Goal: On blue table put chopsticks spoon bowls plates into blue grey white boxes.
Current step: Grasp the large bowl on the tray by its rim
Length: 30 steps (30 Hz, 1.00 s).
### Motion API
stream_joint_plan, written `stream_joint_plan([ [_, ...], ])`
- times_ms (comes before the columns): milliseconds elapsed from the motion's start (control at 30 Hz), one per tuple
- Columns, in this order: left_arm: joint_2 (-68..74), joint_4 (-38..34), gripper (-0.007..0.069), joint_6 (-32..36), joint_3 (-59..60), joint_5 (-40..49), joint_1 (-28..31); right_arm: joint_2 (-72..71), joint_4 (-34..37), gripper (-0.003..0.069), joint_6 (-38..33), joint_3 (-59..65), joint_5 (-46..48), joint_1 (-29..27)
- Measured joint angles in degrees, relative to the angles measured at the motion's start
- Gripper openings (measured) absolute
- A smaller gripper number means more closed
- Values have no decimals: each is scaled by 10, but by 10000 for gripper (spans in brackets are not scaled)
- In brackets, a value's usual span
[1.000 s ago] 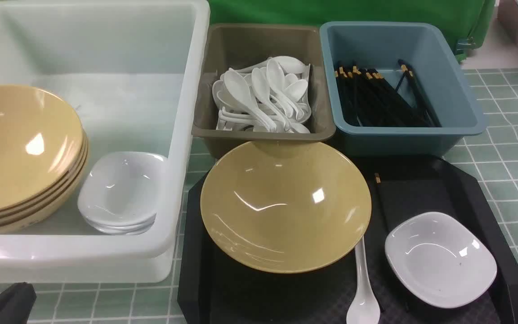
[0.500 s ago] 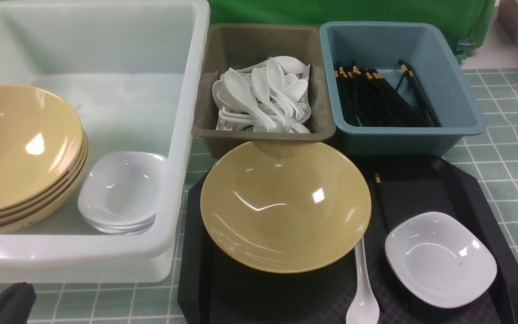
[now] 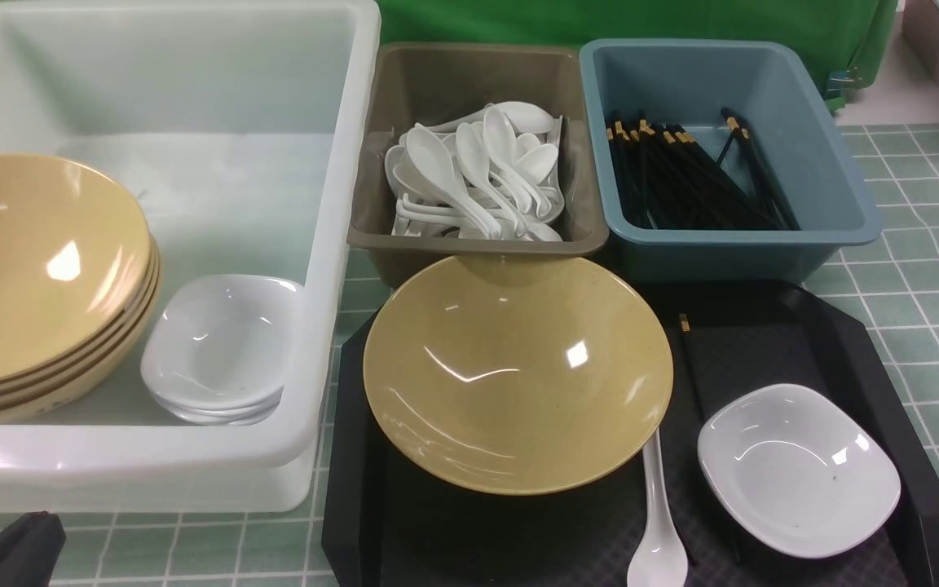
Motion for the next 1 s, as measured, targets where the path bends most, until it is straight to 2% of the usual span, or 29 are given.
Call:
stream_joint_plan([
  [267, 0, 4, 3, 2, 1, -26, 0, 0, -5, 120, -19, 0, 0, 0],
  [433, 0, 29, 3, 3, 1, -115, 0, 0, -22, 125, -74, 2, -36, 0],
  [533, 0, 66, 3, 5, 1, -203, 0, 0, -23, 129, -80, 3, -138, 0],
  [567, 0, 69, 3, 5, 1, -209, 0, 0, -23, 129, -80, 3, -145, 0],
  [667, 0, 102, 3, 7, 1, -314, 0, 0, -23, 132, -72, 3, -276, 0],
  [733, 0, 110, 3, 7, 1, -381, 0, 0, -23, 134, 0, 3, -375, 0],
  [833, 0, 113, 3, -12, 1, -475, 0, 0, -23, 139, 174, 3, -456, 0],
  [867, 0, 113, 3, -20, 1, -490, 0, 0, -23, 139, 211, 3, -475, 0],
  [1000, 0, 101, 3, -56, 1, -534, 0, 0, -23, 141, 278, 3, -517, 0],
])
